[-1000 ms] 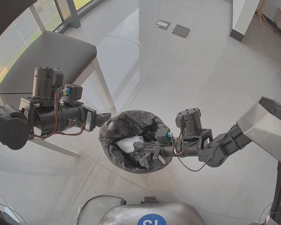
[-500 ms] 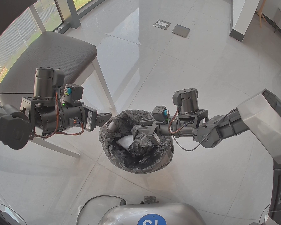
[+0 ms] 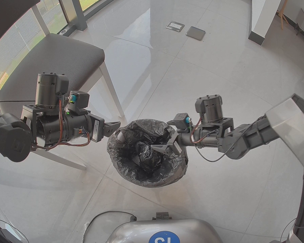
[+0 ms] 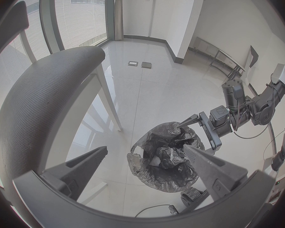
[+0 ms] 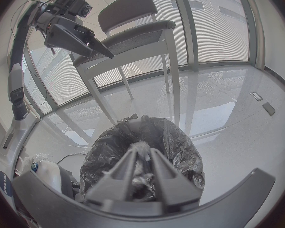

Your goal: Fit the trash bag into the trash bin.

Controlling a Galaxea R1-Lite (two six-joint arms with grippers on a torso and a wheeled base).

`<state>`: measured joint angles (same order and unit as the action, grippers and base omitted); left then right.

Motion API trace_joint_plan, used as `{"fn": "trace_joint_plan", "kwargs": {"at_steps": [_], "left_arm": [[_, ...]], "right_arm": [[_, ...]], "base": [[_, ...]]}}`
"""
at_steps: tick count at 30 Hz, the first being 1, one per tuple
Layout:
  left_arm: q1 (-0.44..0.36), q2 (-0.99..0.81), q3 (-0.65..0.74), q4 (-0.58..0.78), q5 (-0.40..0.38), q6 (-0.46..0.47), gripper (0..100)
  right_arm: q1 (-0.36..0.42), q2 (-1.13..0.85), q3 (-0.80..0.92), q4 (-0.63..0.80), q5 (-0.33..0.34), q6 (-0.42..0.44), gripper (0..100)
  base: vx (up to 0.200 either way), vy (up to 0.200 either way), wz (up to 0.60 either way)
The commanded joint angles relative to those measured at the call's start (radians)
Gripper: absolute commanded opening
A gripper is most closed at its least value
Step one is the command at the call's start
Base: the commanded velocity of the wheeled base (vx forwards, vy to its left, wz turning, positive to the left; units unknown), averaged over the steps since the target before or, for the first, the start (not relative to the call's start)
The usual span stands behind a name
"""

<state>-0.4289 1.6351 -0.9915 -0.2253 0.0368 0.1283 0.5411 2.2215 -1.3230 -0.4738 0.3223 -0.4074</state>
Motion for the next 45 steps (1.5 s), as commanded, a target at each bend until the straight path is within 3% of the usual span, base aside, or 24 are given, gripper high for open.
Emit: {"fn": "trace_joint_plan", "kwargs": {"at_steps": [1, 3, 10, 15, 17, 20, 22, 24, 27, 28, 33, 38, 41, 45], "left_arm": [[0.009, -0.075, -0.001, 0.041, 0.009, -0.004, 100], [0.015, -0.164, 0.001, 0.167, 0.012, -0.006, 100], [-0.004, -0.339, 0.014, 0.391, 0.074, -0.09, 100], [-0.017, -0.489, 0.043, 0.478, 0.143, -0.124, 100], [-0.014, -0.638, 0.06, 0.57, 0.196, -0.147, 100], [0.01, -0.814, 0.039, 0.759, 0.247, -0.148, 100], [0.012, -0.821, 0.036, 0.767, 0.247, -0.148, 100], [0.159, -1.058, -0.006, 1.002, 0.256, -0.139, 100], [0.277, -1.195, -0.026, 1.135, 0.255, -0.136, 100], [0.338, -1.296, -0.056, 1.256, 0.241, -0.136, 100], [0.403, -1.476, -0.128, 1.497, 0.207, -0.138, 100], [0.453, -1.578, -0.131, 1.548, 0.164, -0.151, 100], [0.43, -1.617, -0.125, 1.535, 0.129, -0.153, 100], [0.426, -1.635, -0.075, 1.514, 0.095, -0.161, 100]], "right_arm": [[-0.069, -0.263, 0.211, -0.002, -0.105, 0.09, 100], [-0.136, -0.419, 0.361, 0.006, -0.126, 0.114, 100], [-0.274, -0.669, 0.599, 0.011, -0.264, 0.113, 100], [-0.348, -0.853, 0.673, 0.119, -0.273, 0.116, 100], [-0.412, -1.016, 0.705, 0.262, -0.272, 0.13, 100], [-0.454, -1.209, 0.768, 0.311, -0.272, 0.165, 100], [-0.454, -1.217, 0.769, 0.313, -0.272, 0.167, 100], [-0.518, -1.496, 0.775, 0.518, -0.275, 0.185, 100], [-0.549, -1.659, 0.758, 0.709, -0.273, 0.19, 100], [-0.552, -1.783, 0.769, 0.791, -0.264, 0.213, 100], [-0.547, -2.034, 0.846, 0.842, -0.27, 0.288, 100], [-0.546, -2.221, 0.941, 0.89, -0.278, 0.329, 100], [-0.546, -2.221, 1.001, 0.86, -0.332, 0.334, 100], [-0.546, -2.221, 1.101, 0.794, -0.353, 0.314, 100]], "base": [[0.0, 0.0, 0.0], [0.0, 0.0, 0.0], [0.0, 0.0, 0.0], [0.0, 0.0, 0.0], [0.0, 0.0, 0.0], [0.0, 0.0, 0.0], [0.0, 0.0, 0.0], [0.0, 0.0, 0.0], [0.0, 0.0, 0.0], [0.0, 0.0, 0.0], [0.0, 0.0, 0.0], [0.0, 0.0, 0.0], [0.0, 0.0, 0.0], [0.0, 0.0, 0.0]]}}
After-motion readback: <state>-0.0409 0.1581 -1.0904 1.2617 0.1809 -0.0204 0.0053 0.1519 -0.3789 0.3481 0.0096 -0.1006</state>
